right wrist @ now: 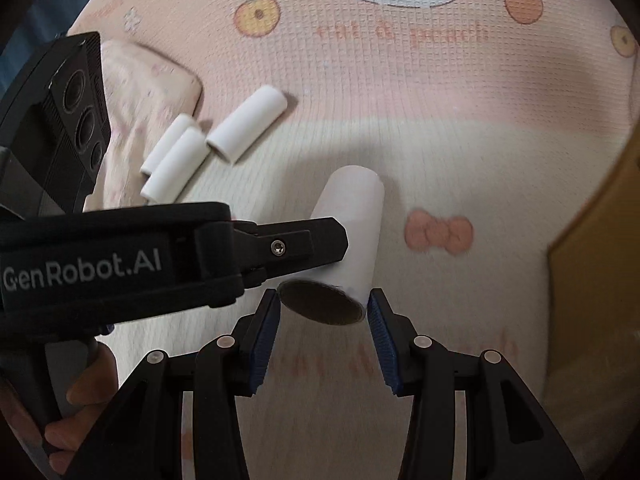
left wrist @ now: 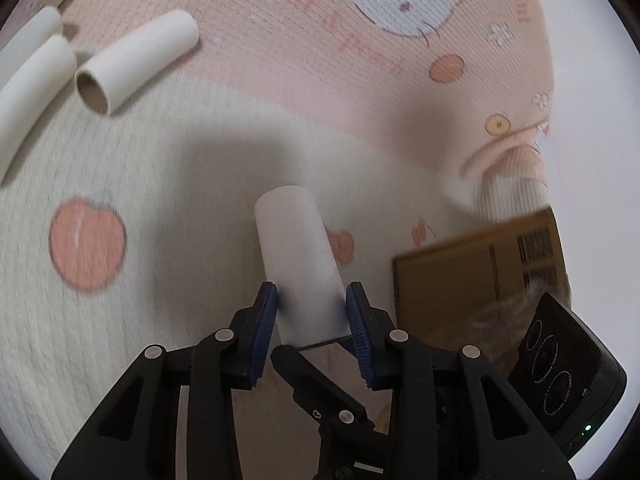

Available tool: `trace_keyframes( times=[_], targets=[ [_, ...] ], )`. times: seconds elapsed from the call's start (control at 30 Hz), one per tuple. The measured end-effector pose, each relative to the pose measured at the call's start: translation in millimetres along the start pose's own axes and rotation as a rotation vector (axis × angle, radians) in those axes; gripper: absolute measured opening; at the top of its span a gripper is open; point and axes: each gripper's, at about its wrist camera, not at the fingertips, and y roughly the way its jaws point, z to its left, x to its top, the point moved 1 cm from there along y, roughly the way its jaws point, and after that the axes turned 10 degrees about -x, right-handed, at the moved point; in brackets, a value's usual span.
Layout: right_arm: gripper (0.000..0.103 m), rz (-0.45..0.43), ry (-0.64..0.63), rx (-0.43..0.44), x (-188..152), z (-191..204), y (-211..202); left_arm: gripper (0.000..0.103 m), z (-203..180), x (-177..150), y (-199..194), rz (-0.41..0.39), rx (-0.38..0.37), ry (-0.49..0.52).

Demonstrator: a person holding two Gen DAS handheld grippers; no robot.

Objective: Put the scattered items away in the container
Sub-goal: 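Lift the held tube with the right gripper and carry it over the box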

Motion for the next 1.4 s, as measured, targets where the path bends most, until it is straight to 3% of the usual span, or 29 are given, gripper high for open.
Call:
trace_keyframes(
  times=[0.33, 0.53, 0.67, 0.9, 1.03, 1.13, 1.2, 1.4],
  targets=[
    [0.043, 0.042, -0.093, -0.023, -24, 4, 4, 0.040, -9, -41, 2, 0.044, 0.023, 0.028],
    [0.044, -0.023, -0.107, 0.022, -31, 0, -17, 0.051, -13, -39, 2, 0.058, 0.079, 0.042],
    [0.046, -0.032, -0.074, 0.034, -27, -4, -18, 0.051, -3, -31, 2, 0.057, 0.034, -0.009],
    [0.046, 0.044, 0.013, 0.062, -18, -12, 0, 0.050, 11, -17, 7, 0.025, 0.026, -0.056],
    [0.046, 0.061, 0.008, 0.049, -8, -9, 12, 0.046, 16, -15, 14, 0.037, 0.063, -0.069],
    [0.046, 0.089, 0.011, 0.030, -2, -7, 24, 0.045, 17, -16, 16, 0.031, 0.047, -0.063],
    [0.046, 0.105, 0.037, 0.065, 0, -9, 30, 0.039, 17, -16, 16, 0.027, 0.043, -0.049],
    [0.044, 0.152, 0.064, 0.110, 0, -9, 44, 0.038, 11, -17, 15, 0.028, 0.051, -0.015]
  ],
)
